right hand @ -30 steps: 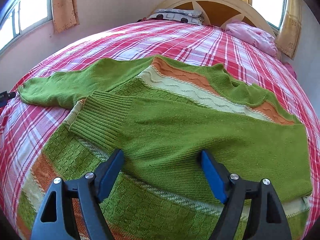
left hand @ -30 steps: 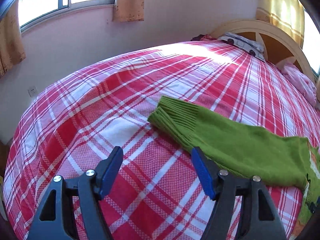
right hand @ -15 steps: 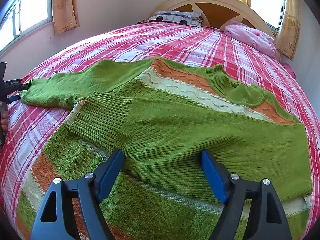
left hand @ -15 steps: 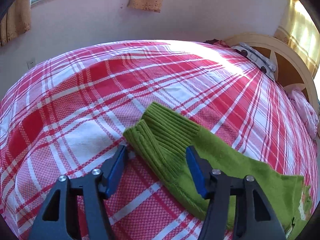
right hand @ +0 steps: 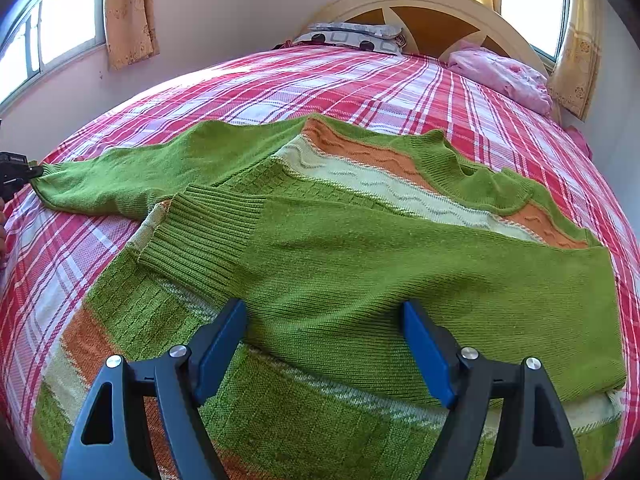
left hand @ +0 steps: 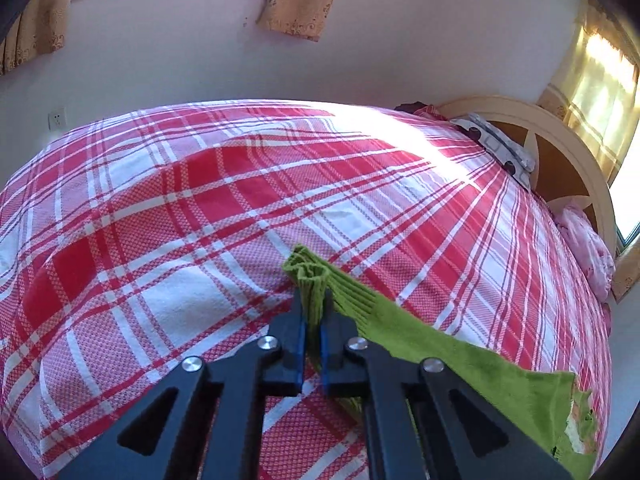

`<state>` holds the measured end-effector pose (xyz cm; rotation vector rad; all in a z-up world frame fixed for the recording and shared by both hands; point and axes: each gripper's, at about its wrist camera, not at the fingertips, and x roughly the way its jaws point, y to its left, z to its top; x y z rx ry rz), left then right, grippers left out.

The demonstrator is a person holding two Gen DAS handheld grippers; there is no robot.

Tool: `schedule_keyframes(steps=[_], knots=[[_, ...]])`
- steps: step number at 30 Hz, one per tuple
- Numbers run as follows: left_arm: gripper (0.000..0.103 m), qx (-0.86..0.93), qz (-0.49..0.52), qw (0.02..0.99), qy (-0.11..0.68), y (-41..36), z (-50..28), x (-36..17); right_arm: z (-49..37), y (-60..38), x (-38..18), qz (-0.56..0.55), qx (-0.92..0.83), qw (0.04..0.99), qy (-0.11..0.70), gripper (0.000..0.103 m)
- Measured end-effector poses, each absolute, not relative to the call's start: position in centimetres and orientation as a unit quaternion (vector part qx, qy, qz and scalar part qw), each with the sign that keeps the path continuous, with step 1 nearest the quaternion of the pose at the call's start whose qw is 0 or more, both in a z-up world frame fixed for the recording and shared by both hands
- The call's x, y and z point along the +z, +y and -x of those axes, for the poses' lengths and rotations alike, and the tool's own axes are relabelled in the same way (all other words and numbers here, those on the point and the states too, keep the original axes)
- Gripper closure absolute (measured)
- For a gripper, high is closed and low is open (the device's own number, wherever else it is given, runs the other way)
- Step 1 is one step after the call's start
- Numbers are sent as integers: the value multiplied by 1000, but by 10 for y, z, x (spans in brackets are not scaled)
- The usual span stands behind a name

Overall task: Fold small clothes
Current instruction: 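Lift the sleeve with the left tool and fold it across the sweater body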

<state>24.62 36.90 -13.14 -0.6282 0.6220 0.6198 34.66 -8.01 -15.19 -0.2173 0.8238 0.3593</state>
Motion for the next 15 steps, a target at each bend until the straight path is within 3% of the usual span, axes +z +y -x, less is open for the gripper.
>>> schedule_keyframes(steps=[15], knots=[[98,188,270,914,235,307,-257,-46,-349,-83,-151,86,178,894,402,20]])
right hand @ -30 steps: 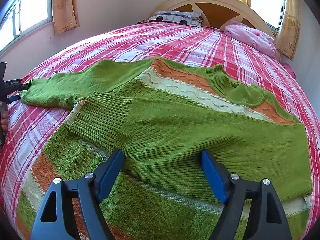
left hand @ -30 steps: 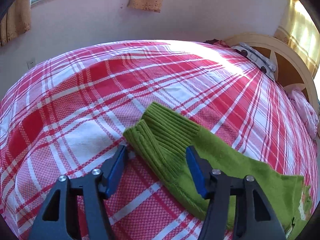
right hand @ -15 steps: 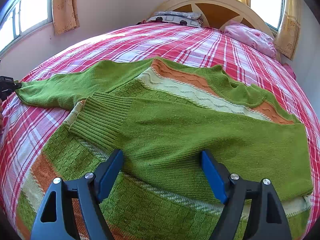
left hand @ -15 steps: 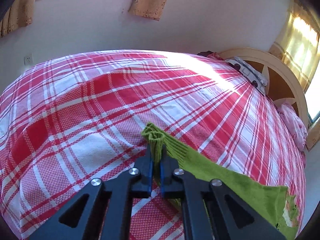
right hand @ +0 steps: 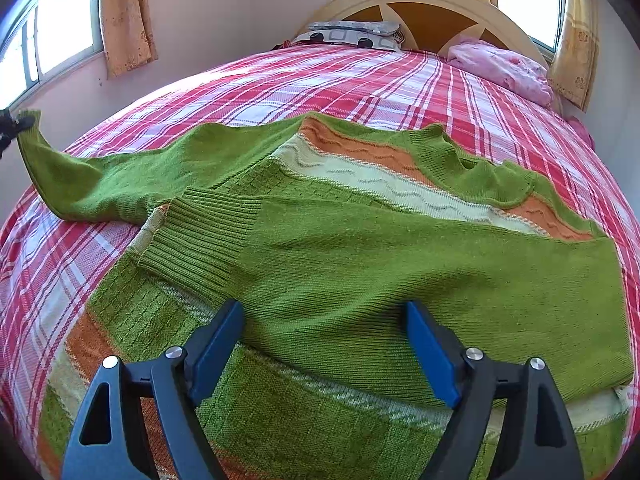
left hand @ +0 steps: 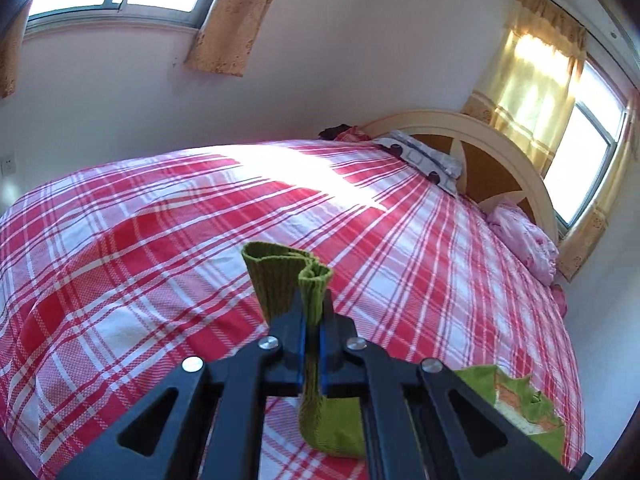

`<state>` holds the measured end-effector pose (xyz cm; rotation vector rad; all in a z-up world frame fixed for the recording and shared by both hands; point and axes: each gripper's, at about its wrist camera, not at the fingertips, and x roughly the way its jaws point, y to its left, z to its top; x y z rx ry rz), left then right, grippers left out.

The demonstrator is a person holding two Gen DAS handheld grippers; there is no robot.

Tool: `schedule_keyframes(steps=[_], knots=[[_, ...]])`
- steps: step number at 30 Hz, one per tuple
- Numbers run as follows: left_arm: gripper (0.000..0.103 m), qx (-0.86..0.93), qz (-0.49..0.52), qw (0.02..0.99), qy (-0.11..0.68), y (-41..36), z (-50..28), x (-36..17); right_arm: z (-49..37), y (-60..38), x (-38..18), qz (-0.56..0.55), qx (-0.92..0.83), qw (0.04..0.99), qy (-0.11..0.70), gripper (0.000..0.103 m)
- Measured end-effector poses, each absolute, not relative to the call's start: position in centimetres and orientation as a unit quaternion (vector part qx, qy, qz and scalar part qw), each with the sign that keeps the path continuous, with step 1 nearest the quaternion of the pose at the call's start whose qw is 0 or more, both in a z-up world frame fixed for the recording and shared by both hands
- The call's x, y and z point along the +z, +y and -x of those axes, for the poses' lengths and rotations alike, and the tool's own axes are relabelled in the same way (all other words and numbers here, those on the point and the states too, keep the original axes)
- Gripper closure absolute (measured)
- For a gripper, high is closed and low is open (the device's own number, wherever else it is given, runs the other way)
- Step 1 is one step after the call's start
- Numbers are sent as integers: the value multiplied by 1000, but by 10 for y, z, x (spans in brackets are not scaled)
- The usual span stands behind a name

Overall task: Fold small clothes
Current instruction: 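Lift the sleeve with the left tool and fold it across the sweater body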

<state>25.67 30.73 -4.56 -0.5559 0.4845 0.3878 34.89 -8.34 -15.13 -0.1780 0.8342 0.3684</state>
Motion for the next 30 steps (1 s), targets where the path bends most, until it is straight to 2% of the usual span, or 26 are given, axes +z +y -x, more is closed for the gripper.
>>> schedule_keyframes(steps=[7,12,15,25,30], knots=[[98,129,257,934,211,267,-267,-1,-351,-91,-150,63,191,893,404,19],[98,81,231,947,206,231,-275,24,-343,-111,-130,13,211,882,421,19],[98,61,218,952,209,206,-282,32,-326,-120,-119,22,216,885,412,19],[98,-21,225,940,257,114,-324,20,-267,-197,-99,47,150,904,397,19],[98,-71,228,932,274,54,-342,14,-252,-255,-94,11,91,915,393,19]])
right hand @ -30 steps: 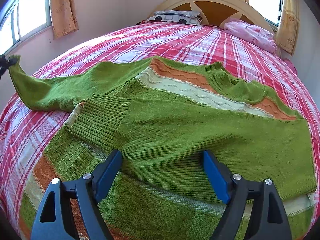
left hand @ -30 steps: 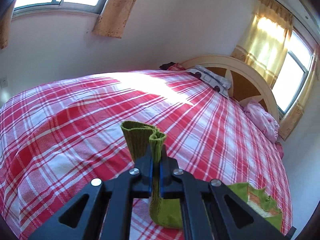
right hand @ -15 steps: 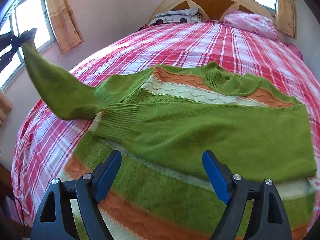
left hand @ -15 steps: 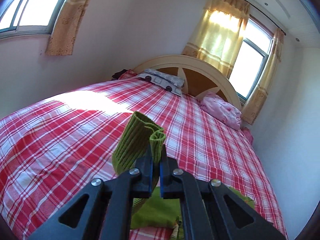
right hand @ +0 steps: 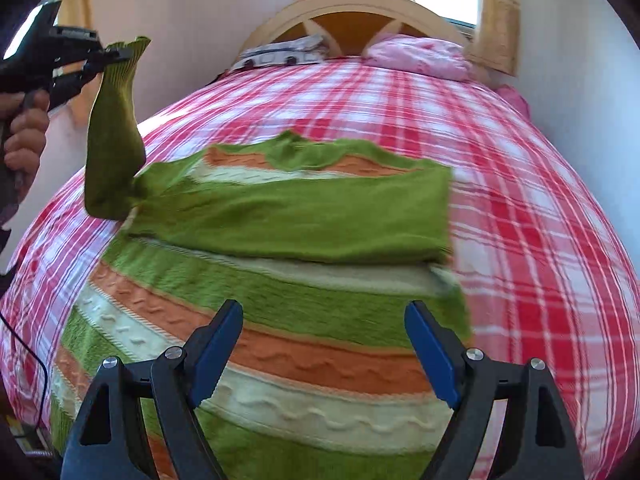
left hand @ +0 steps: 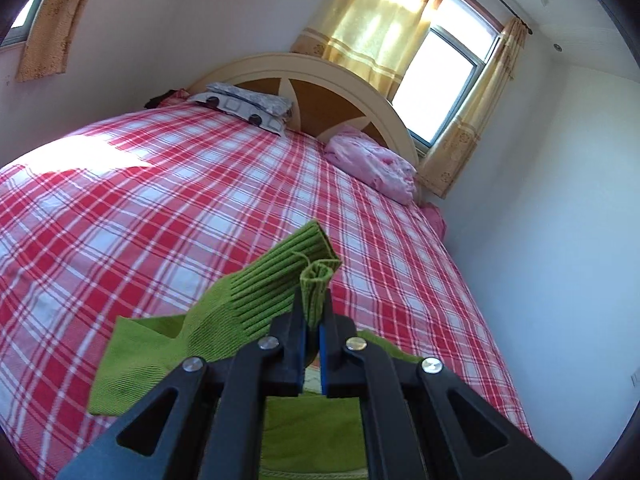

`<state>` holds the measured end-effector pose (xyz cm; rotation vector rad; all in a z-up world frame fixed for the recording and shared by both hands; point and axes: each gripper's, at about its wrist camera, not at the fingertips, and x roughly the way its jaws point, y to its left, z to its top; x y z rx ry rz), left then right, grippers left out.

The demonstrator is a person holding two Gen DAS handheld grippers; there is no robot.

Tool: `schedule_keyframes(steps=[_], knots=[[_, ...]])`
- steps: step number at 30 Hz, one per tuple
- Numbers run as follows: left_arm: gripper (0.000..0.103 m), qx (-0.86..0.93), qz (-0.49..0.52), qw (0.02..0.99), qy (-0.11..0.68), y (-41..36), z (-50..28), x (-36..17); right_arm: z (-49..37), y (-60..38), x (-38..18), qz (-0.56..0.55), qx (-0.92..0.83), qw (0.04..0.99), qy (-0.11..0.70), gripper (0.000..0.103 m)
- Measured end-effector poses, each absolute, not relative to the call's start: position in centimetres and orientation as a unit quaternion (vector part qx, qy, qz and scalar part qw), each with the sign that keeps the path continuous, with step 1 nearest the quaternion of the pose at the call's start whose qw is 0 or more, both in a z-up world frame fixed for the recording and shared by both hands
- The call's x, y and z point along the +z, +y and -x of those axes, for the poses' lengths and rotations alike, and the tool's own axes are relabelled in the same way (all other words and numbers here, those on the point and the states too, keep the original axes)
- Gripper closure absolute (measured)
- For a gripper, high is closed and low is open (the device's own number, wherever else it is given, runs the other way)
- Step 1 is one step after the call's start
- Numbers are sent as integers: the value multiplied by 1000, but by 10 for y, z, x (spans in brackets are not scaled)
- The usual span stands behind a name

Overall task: Fold small clothes
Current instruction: 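Lift the sleeve with the left tool and fold it across the sweater body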

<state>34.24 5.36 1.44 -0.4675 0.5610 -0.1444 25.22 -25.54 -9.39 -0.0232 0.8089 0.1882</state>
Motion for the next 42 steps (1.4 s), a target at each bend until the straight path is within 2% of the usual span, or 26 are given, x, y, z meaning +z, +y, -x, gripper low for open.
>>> schedule_keyframes(steps=[9,21,31,39,42], knots=[[98,-123,199,925,299,-31,-350,11,-240,-310,-109,-40,51,913,402,19],[98,-151,180,916,325,-115,-361,-16,-213,-319,-121,-69,53,925,371,19],[98,-161,104,917,351,-183,-362,-63,-204,-331,-125,-92,41,929,357,19],[98,-197,40,914,351,-222,-357,-75,-206,-337,-136,-115,40,920,372,19],[91,-201,24,908,367,-226,-358,-82,-208,-337,-140,-118,42,916,380,19]])
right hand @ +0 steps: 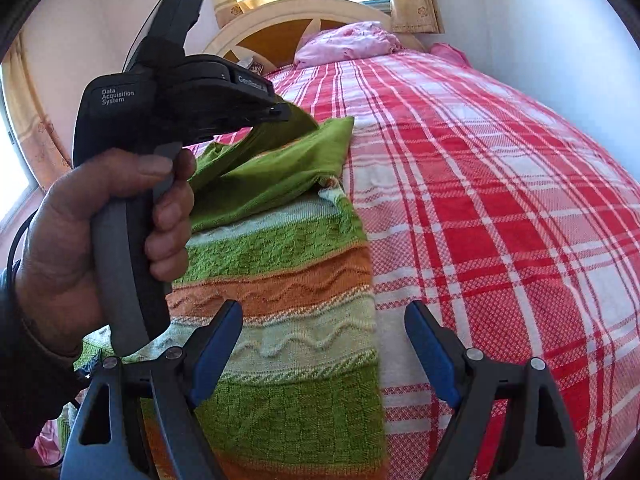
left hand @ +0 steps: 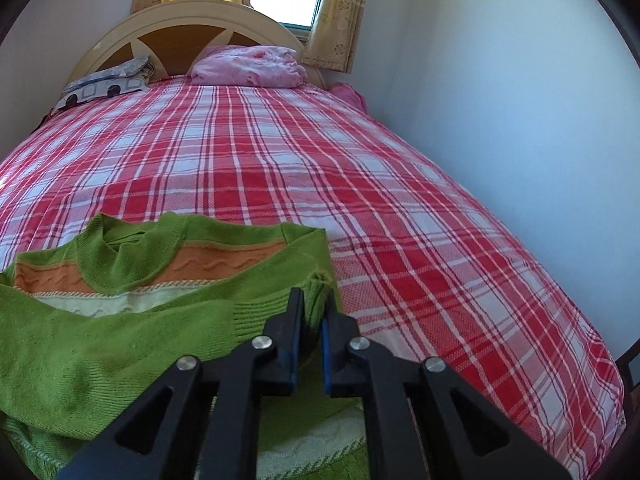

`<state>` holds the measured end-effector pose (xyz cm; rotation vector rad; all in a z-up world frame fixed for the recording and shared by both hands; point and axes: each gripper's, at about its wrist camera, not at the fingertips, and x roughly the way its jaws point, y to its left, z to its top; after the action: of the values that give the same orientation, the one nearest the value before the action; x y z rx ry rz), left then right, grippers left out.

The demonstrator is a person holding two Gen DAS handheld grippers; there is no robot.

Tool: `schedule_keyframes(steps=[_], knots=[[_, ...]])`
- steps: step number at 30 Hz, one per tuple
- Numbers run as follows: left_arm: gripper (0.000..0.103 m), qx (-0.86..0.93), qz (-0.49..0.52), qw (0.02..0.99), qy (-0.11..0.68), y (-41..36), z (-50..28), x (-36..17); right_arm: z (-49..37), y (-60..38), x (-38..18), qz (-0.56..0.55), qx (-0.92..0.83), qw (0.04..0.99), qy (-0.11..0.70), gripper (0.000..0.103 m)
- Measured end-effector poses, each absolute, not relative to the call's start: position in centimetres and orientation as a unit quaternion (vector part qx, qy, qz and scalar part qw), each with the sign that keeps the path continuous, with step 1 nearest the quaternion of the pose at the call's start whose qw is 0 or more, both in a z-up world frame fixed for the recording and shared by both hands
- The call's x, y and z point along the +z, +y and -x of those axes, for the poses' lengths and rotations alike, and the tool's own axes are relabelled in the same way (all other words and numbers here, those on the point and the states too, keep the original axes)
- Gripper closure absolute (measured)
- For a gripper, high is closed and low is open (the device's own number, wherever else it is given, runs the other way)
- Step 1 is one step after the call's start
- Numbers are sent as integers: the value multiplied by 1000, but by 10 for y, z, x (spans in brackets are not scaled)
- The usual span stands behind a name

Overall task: Fold small clothes
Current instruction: 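Lift the sleeve with the left tool and fold it across the sweater body, then open the left tool and release the folded sleeve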

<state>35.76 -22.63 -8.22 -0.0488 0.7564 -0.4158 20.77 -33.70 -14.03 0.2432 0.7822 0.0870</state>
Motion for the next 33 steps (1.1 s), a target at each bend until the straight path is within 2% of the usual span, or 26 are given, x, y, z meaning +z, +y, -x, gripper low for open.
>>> schedule_keyframes(steps=[3,4,5,6,7,8,12,14,15,18,22,28,30,33], knots=[[86,-228,29,896,380,-217,-352,-80,-209,-336,-143,-120,47,913,387,18],[76,-230,24,900,370,-211,-345,-75,-209,-337,-143,-121,49,913,386,18],[58,-228,17,907,355,-202,-338,-69,-209,-337,-143,-124,52,913,385,18],[49,-223,12,916,333,-191,-330,-61,-209,-338,-144,-127,53,913,385,17],[35,-216,6,925,312,-176,-321,-53,-209,-339,-144,-130,55,913,384,17],[29,-208,2,933,293,-162,-313,-47,-208,-339,-143,-134,57,912,382,17],[25,-153,-44,955,251,-94,-290,-37,-208,-342,-138,-141,59,915,374,17],[10,-106,-68,961,248,-61,-285,-46,-208,-341,-127,-130,62,921,363,18],[8,-73,-83,962,249,-42,-284,-53,-209,-339,-120,-123,67,923,357,18],[7,11,-122,954,274,6,-290,-81,-225,-337,-103,-127,88,924,349,19],[7,54,-88,937,333,53,-299,-111,-270,-332,-92,-143,95,919,355,25],[7,39,-79,933,348,47,-312,-124,-336,-320,-102,-135,80,904,397,27],[7,29,-93,923,372,43,-320,-131,-349,-317,-105,-124,74,902,408,34],[7,55,-112,918,377,44,-325,-139,-361,-317,-111,-118,65,900,414,38]])
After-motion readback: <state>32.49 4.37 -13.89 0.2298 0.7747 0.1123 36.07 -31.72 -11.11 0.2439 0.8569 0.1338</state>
